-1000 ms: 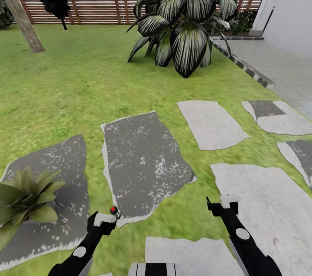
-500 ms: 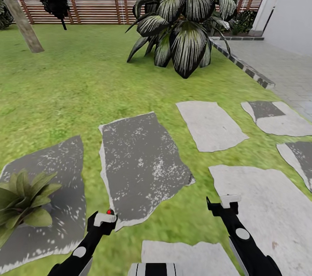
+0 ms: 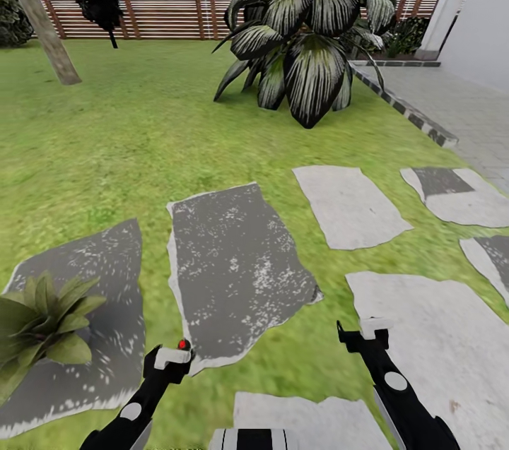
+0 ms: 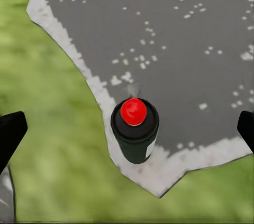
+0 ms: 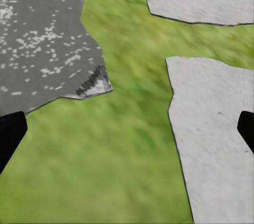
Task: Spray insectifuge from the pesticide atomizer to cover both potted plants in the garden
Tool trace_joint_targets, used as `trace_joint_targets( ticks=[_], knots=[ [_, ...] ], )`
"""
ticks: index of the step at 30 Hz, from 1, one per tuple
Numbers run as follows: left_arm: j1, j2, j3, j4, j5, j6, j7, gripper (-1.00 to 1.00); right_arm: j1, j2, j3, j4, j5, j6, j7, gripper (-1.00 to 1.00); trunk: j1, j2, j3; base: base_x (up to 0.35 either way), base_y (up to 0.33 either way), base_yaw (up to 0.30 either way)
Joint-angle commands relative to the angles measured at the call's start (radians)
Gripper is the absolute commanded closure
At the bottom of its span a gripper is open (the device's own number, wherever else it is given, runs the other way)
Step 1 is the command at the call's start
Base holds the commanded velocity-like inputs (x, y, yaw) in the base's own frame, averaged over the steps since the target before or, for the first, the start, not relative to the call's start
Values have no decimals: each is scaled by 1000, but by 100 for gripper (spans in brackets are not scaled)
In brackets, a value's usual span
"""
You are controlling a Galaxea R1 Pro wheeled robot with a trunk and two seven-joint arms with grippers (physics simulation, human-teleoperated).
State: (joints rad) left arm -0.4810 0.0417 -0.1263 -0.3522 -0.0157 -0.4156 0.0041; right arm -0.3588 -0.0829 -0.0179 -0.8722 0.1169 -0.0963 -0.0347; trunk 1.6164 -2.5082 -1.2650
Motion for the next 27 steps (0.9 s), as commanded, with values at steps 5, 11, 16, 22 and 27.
trace_joint_targets(
  ticks=[5, 11, 16, 22, 27],
  knots=[
    [-1, 0, -3, 1, -1, -2, 0, -100, 0, 0, -1, 0, 10, -3, -4, -100, 1, -1, -8, 0, 0, 68],
    [-1, 0, 0, 1, 31, -2, 0, -100, 0, 0, -2, 1, 10, -2, -4, -100, 3, -2, -32, 0, 0, 9],
    [-1, 0, -1, 1, 67, -3, -1, -100, 0, 0, -2, 1, 10, -3, -4, -100, 6, -3, -54, 0, 0, 1],
    [-2, 0, -2, 1, 72, -3, -1, -100, 0, 0, -2, 1, 10, -3, -4, -100, 8, -5, -85, 0, 0, 0],
    [-2, 0, -3, 1, 72, -3, -1, -100, 0, 0, -2, 1, 10, -3, -4, -100, 11, -6, -112, 0, 0, 0]
  ],
)
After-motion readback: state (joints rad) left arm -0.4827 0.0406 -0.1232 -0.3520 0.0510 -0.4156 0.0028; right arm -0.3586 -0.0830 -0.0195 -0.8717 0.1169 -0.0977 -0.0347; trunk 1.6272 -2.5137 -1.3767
